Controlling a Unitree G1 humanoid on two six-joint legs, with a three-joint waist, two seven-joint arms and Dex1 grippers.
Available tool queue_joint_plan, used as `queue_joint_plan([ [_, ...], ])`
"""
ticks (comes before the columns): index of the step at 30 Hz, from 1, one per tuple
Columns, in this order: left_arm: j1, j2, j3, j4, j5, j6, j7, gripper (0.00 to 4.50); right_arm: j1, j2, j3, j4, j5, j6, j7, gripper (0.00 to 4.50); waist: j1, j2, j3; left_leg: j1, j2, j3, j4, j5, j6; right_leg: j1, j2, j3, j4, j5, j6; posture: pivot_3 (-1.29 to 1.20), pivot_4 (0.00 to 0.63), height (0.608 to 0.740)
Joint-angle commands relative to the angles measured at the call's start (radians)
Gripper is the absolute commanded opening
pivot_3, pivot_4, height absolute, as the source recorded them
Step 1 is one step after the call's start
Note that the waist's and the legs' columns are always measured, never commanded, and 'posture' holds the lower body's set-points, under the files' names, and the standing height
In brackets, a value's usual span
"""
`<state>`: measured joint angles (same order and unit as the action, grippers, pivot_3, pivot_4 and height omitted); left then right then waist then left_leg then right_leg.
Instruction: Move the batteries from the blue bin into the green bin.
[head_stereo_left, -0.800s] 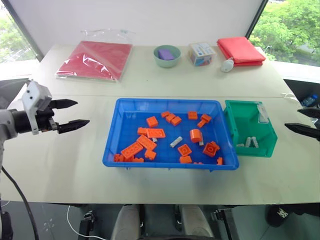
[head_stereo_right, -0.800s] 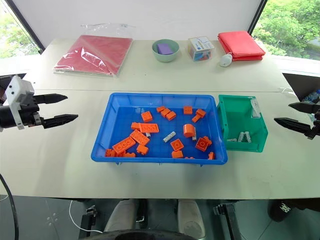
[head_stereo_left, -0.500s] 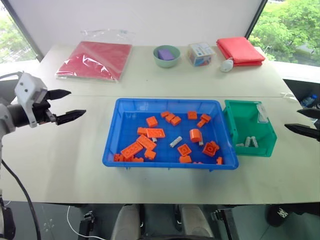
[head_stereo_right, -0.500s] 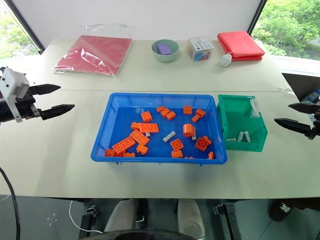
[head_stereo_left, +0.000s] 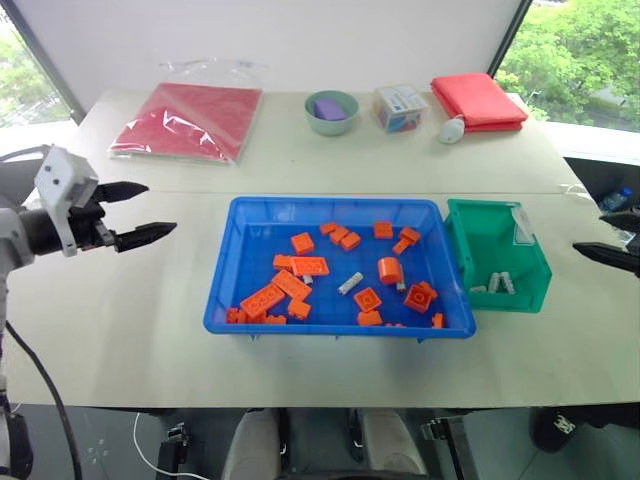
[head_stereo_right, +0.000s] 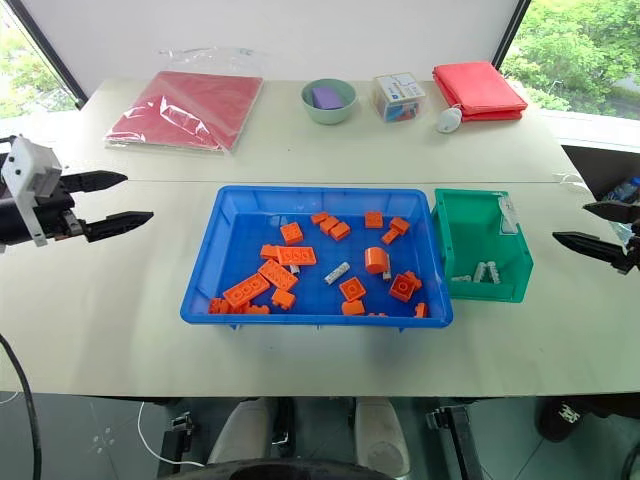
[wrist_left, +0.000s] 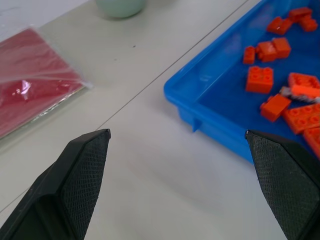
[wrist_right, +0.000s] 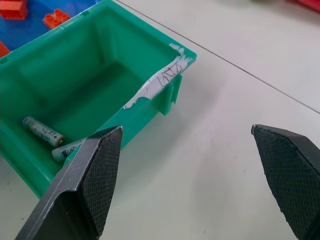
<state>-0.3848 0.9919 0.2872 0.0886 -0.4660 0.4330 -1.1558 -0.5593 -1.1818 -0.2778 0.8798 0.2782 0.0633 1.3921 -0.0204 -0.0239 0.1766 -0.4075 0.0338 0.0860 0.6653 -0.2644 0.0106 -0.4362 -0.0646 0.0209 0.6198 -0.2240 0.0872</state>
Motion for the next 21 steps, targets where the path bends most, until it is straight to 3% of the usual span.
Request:
queue_joint_plan([
  [1,0.032,0.005,0.004,-0.145,-0.068,0.053,-0.029,4.5,-0.095,-0.011,0.022,-0.064,0.021,0.054,0.066,4.25,-0.002,0.001,0.0,0.0,0.0,0.0,0.0,0.0,0.0,0.0,0.0,0.0,0.0,0.0,0.0,0.0,0.15,0.736],
  [4,0.06,0.022,-0.004,-0.229,-0.112,0.096,-0.07,4.5,-0.156,0.018,0.077,-0.192,0.045,0.141,0.139,4.25,-0.004,0.001,0.001,0.0,0.0,-0.001,0.0,0.0,0.0,-0.001,0.001,0.001,0.001,0.0,0.0,0.0,0.15,0.736],
  [13,0.013,0.018,-0.132,-0.367,-0.163,0.149,-0.138,4.5,-0.295,0.314,0.369,-0.718,0.081,0.408,0.136,4.25,-0.008,0.001,0.001,0.0,0.0,-0.003,0.001,0.0,-0.001,-0.004,0.002,0.0,0.01,0.0,0.0,0.0,0.15,0.736],
  [17,-0.005,0.015,-0.176,-0.383,-0.16,0.142,-0.16,4.5,-0.365,0.457,0.533,-0.721,0.035,0.455,0.158,4.25,0.004,0.001,0.001,-0.002,0.0,-0.001,0.001,0.001,-0.001,-0.006,0.003,0.0,0.011,0.0,0.001,0.0,0.15,0.736],
  [21,-0.011,0.014,-0.176,-0.388,-0.171,0.155,-0.152,4.5,-0.45,0.592,0.629,-0.526,-0.066,0.364,0.123,4.25,0.007,0.001,0.001,-0.002,-0.001,-0.001,0.003,0.001,-0.001,-0.005,0.002,0.0,0.011,0.0,0.0,0.0,0.15,0.736],
])
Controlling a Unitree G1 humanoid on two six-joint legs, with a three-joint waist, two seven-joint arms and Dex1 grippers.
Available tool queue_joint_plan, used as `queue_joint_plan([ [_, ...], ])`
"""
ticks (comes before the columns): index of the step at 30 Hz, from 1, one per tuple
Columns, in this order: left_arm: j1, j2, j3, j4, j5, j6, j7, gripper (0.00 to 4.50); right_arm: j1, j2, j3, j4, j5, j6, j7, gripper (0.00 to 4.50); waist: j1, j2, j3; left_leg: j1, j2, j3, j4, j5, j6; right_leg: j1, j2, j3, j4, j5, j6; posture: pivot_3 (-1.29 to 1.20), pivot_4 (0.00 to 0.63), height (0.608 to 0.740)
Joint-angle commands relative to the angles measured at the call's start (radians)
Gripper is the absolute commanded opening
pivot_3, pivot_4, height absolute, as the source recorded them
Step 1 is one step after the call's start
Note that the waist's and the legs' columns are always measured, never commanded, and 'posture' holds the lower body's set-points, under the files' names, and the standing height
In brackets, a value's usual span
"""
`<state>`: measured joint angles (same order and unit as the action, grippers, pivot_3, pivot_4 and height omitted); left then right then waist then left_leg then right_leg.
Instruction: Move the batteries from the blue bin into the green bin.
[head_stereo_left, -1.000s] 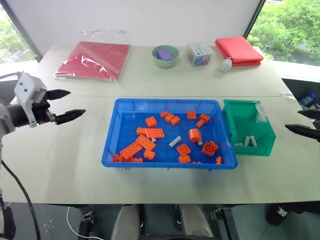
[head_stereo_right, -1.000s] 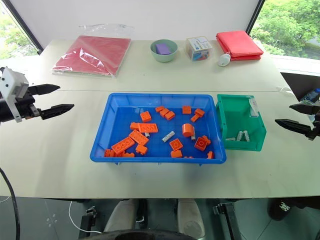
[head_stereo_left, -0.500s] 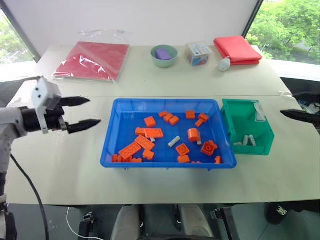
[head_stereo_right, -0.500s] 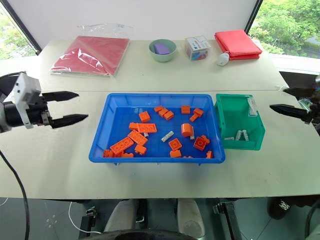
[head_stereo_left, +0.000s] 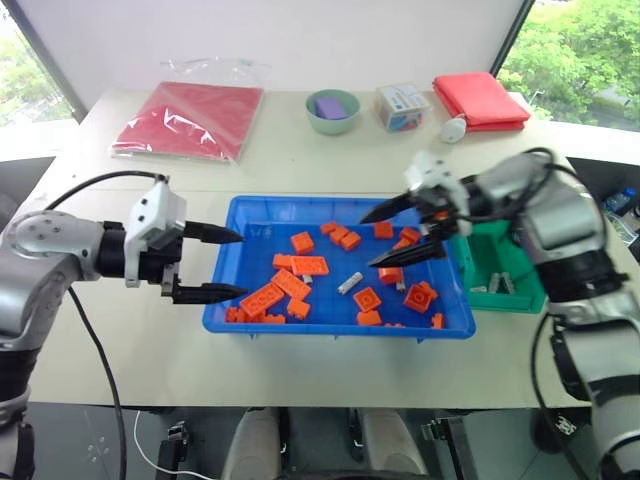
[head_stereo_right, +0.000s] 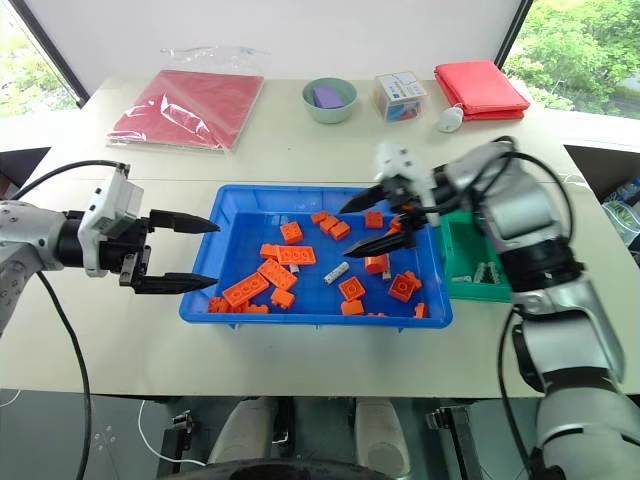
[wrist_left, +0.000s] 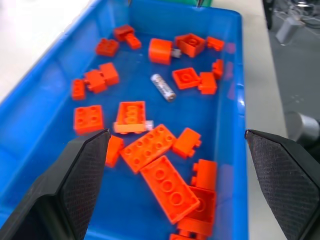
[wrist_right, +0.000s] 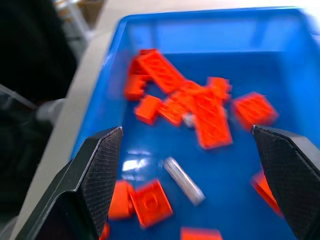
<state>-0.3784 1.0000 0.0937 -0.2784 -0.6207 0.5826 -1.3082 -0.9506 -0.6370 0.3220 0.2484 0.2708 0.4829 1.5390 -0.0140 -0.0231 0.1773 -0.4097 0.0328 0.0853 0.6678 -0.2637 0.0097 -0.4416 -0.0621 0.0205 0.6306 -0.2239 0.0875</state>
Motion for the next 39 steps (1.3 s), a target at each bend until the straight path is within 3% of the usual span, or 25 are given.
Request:
queue_joint_plan([
  [1,-0.016,0.005,0.018,-0.023,-0.018,0.008,0.005,4.5,-0.081,0.082,0.04,0.163,-0.081,-0.081,-0.041,4.25,0.0,0.0,0.0,0.0,0.0,0.0,0.0,0.0,0.0,0.0,0.0,0.0,0.0,0.0,0.0,0.0,0.15,0.736],
  [9,0.016,-0.009,0.011,-0.013,0.01,-0.013,0.037,4.5,-0.174,0.305,0.076,0.551,-0.227,-0.282,-0.186,4.25,-0.006,0.0,0.0,0.0,0.0,-0.001,-0.001,0.0,-0.001,0.0,0.001,-0.001,0.001,0.002,0.003,0.0,0.15,0.736],
  [13,0.013,-0.008,0.023,-0.014,0.007,-0.006,0.051,4.5,-0.176,0.336,0.072,0.629,-0.264,-0.359,-0.186,4.25,-0.004,0.0,0.0,0.0,0.0,-0.001,-0.001,0.001,-0.002,0.0,0.0,-0.001,0.001,0.002,0.003,0.0,0.15,0.736],
  [23,-0.004,-0.003,0.032,0.011,0.017,-0.014,0.063,4.5,-0.165,0.343,0.005,0.597,-0.244,-0.359,-0.185,4.25,-0.007,0.0,0.0,0.0,0.0,-0.001,-0.001,0.001,-0.002,0.0,0.001,-0.001,0.001,0.002,0.003,0.0,0.15,0.736],
  [31,-0.038,-0.01,0.01,0.034,0.026,-0.024,0.06,4.5,-0.074,0.291,-0.001,0.382,-0.222,-0.227,-0.113,4.25,-0.002,0.0,0.0,0.0,0.0,-0.002,-0.001,0.001,-0.002,0.0,0.001,-0.002,0.001,0.002,0.003,0.0,0.15,0.736],
  [39,-0.065,-0.022,-0.015,0.044,0.033,-0.027,0.041,4.5,0.01,0.302,0.01,0.342,-0.26,-0.207,-0.194,4.25,-0.007,0.0,0.0,0.0,0.0,-0.002,-0.001,0.001,-0.002,0.0,0.001,-0.002,0.001,0.002,0.003,0.0,0.15,0.736],
])
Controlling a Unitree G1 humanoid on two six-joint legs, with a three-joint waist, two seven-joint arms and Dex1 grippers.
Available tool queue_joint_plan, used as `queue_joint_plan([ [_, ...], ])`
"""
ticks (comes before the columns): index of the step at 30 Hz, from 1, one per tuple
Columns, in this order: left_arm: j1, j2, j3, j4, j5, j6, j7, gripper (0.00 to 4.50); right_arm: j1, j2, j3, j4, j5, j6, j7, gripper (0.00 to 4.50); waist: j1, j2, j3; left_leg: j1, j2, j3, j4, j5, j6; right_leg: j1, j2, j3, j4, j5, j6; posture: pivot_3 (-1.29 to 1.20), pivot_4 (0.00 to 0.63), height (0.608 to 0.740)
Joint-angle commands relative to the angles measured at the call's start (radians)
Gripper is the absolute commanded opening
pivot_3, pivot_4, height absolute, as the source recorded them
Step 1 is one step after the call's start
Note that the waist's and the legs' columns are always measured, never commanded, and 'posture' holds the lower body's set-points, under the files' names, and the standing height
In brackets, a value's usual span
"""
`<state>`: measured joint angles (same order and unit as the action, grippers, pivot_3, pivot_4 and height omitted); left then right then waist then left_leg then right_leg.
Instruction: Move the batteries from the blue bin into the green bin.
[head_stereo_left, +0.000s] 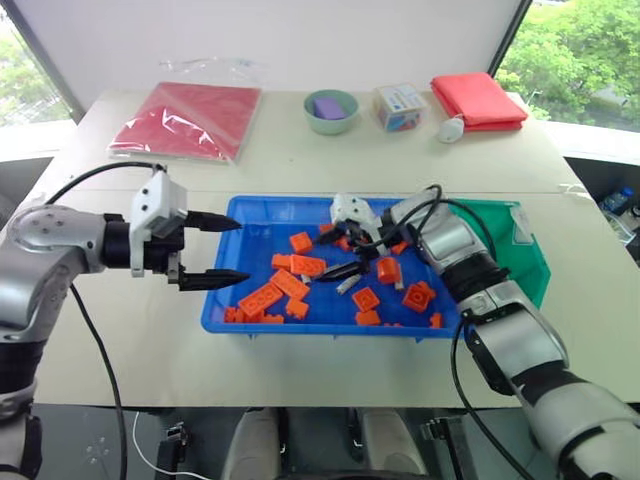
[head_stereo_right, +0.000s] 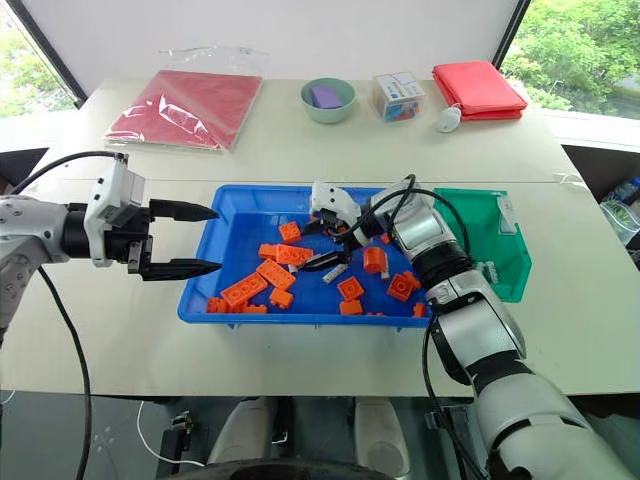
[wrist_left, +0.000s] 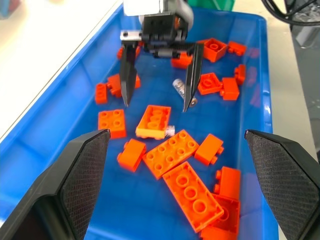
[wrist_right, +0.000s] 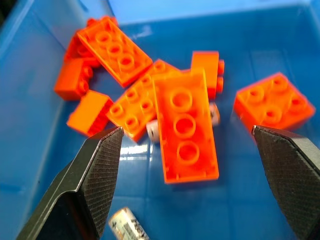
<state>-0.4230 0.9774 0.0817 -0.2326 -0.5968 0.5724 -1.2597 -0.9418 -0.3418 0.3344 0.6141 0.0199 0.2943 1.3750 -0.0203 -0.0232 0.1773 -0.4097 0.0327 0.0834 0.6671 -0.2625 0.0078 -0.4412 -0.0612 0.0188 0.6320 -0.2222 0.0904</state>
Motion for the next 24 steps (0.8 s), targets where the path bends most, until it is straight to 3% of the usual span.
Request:
queue_joint_plan([
  [1,-0.025,-0.001,-0.005,0.0,0.009,-0.016,-0.008,4.5,0.005,0.008,0.001,-0.015,-0.014,-0.029,-0.037,4.25,-0.001,0.0,0.0,0.0,0.0,0.0,0.0,0.0,0.0,0.0,0.0,0.0,0.0,0.0,0.0,0.0,0.15,0.736],
  [7,-0.048,-0.002,-0.015,0.011,0.011,-0.016,-0.015,4.5,-0.014,0.027,-0.005,0.076,-0.036,-0.078,-0.091,4.25,0.0,0.0,0.0,0.0,0.0,0.0,0.0,0.0,0.0,0.0,0.0,0.0,0.0,0.0,0.0,0.0,0.15,0.736],
  [10,-0.054,-0.004,-0.016,0.016,0.014,-0.018,-0.018,4.5,-0.023,0.036,-0.006,0.11,-0.044,-0.098,-0.109,3.37,0.0,0.0,0.0,0.0,0.0,0.0,0.0,0.0,0.0,0.0,0.0,0.0,0.0,0.0,0.0,0.0,0.15,0.736],
  [13,-0.057,-0.005,-0.016,0.016,0.016,-0.017,-0.017,4.5,-0.028,0.04,-0.015,0.098,-0.031,-0.089,-0.102,1.75,0.0,0.0,0.0,0.0,0.0,0.0,0.0,0.0,0.0,0.0,0.0,0.0,0.0,0.0,0.0,0.0,0.15,0.736],
  [15,-0.057,-0.006,-0.016,0.016,0.019,-0.018,-0.016,4.5,-0.029,0.042,-0.025,0.077,-0.019,-0.085,-0.1,1.15,0.0,0.0,0.0,0.0,0.0,0.0,0.0,0.0,0.0,0.0,0.0,0.0,0.0,0.0,0.0,0.0,0.15,0.736],
  [24,-0.051,-0.01,-0.015,0.024,0.027,-0.029,-0.015,4.5,-0.09,0.12,-0.083,-0.081,0.077,0.036,-0.122,1.15,-0.006,0.0,0.0,0.0,0.001,-0.001,0.0,0.0,0.0,0.0,0.001,0.0,0.0,0.0,0.0,0.0,0.15,0.736],
])
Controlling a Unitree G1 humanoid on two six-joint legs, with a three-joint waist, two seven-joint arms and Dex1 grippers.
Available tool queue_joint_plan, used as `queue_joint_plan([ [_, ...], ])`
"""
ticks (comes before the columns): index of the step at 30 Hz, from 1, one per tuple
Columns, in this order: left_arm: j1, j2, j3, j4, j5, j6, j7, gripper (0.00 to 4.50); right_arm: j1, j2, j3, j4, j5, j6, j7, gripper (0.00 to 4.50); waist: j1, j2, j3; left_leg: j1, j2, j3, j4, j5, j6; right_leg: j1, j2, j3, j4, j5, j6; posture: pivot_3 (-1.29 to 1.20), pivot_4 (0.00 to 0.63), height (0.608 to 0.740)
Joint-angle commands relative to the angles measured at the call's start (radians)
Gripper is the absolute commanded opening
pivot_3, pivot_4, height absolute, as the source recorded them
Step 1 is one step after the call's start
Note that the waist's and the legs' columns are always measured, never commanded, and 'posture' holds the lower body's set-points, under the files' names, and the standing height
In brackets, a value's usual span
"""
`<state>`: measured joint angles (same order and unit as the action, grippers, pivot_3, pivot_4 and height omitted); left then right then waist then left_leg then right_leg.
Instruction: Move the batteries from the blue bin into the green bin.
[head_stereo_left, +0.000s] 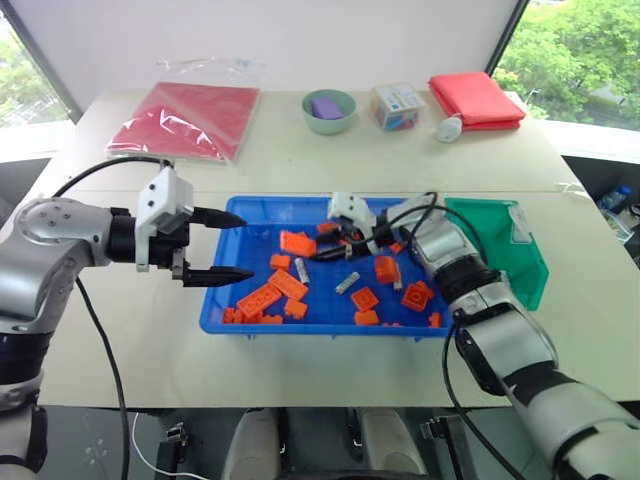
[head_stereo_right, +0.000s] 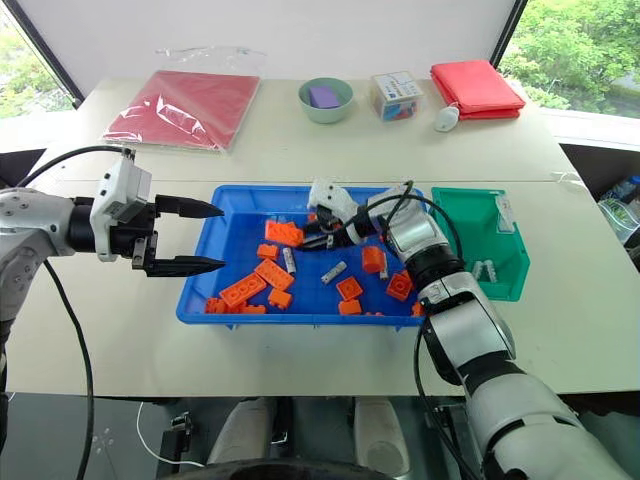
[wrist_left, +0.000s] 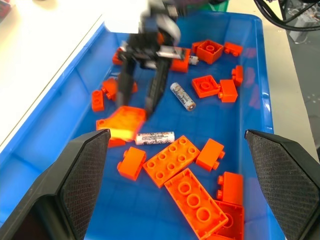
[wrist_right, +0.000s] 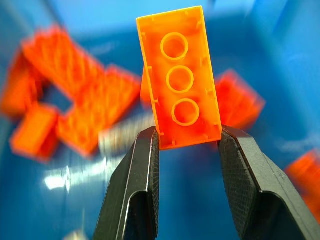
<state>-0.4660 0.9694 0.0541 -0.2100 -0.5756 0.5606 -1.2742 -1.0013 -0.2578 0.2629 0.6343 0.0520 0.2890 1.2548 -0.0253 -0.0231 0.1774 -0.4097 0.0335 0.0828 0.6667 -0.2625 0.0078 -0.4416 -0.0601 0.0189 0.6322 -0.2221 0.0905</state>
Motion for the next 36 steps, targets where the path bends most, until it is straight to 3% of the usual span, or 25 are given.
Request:
queue_joint_plan([
  [1,-0.01,-0.005,0.01,0.003,0.007,-0.019,0.001,4.5,-0.029,0.047,-0.004,-0.125,0.049,0.058,-0.004,1.15,-0.001,0.0,0.0,0.0,0.0,0.0,0.0,0.0,0.0,0.0,0.0,0.0,0.0,0.0,0.0,0.0,0.15,0.736],
  [7,-0.033,-0.024,-0.002,0.01,0.013,-0.021,0.004,4.5,0.027,0.11,0.078,-0.231,0.027,0.124,-0.03,1.15,0.006,0.0,0.0,0.0,0.0,0.0,0.0,0.0,0.0,0.0,-0.001,-0.001,0.0,0.0,0.0,0.0,0.15,0.736],
  [12,-0.037,-0.033,-0.005,0.01,0.018,-0.02,0.002,4.5,0.065,0.087,0.091,-0.289,0.001,0.145,-0.098,3.6,0.009,0.0,0.0,0.0,-0.001,-0.001,0.0,0.0,-0.001,0.001,-0.001,-0.001,0.0,0.0,0.0,0.0,0.15,0.736],
  [23,-0.023,-0.034,-0.013,0.004,0.02,-0.031,-0.027,4.5,0.18,-0.116,0.09,-0.545,0.001,0.379,-0.178,3.6,0.007,-0.001,0.0,0.0,-0.001,-0.001,0.0,0.0,-0.001,0.0,-0.001,-0.001,0.0,0.0,-0.001,0.0,0.15,0.736],
  [36,-0.037,-0.037,-0.029,0.043,0.047,-0.063,-0.048,4.5,0.204,-0.053,0.11,-0.529,0.001,0.515,-0.326,3.6,0.007,-0.001,0.0,0.0,0.0,0.0,0.0,0.0,-0.001,0.0,0.0,0.0,0.0,0.0,-0.001,0.0,0.15,0.736],
])
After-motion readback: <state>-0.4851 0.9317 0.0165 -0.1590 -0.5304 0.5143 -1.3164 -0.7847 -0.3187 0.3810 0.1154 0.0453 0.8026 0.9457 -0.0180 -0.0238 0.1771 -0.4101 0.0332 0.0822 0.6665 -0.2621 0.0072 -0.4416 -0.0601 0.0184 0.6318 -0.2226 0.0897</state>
